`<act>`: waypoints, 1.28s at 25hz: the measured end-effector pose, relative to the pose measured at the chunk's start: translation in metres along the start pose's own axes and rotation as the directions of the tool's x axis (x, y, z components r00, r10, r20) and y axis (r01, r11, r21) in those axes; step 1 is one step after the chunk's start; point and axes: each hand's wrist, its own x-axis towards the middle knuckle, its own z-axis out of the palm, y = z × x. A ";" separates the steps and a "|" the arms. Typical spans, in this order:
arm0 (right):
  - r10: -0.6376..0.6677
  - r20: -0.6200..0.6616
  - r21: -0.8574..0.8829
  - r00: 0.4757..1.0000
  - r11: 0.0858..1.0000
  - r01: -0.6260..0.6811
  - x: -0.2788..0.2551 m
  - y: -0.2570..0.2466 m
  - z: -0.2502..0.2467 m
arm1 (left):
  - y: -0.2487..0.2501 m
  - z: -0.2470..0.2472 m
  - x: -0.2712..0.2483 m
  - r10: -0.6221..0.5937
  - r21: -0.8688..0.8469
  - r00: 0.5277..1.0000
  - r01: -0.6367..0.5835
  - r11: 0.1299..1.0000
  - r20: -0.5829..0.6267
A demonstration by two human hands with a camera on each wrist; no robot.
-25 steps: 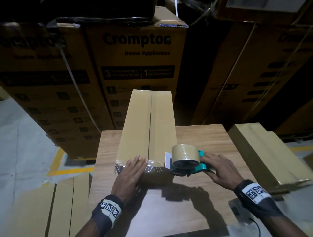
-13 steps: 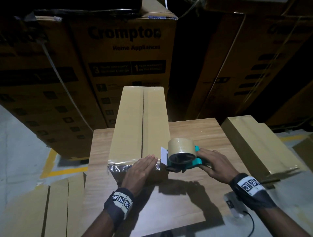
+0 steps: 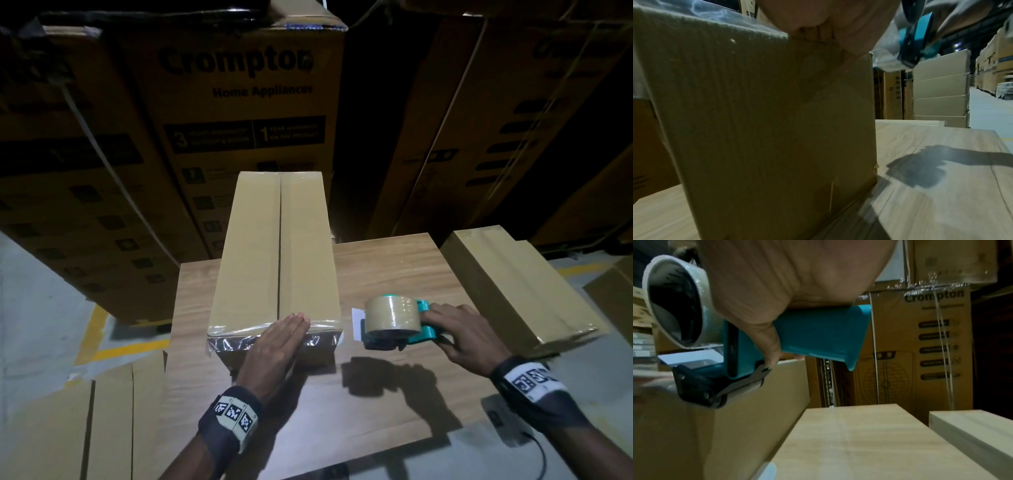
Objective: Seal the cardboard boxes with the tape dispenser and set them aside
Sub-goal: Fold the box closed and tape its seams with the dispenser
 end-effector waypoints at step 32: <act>0.085 0.343 0.103 0.936 0.986 -0.128 -0.010 0.009 0.124 | 0.035 0.019 0.024 0.063 0.096 0.995 -0.056 0.994 -0.071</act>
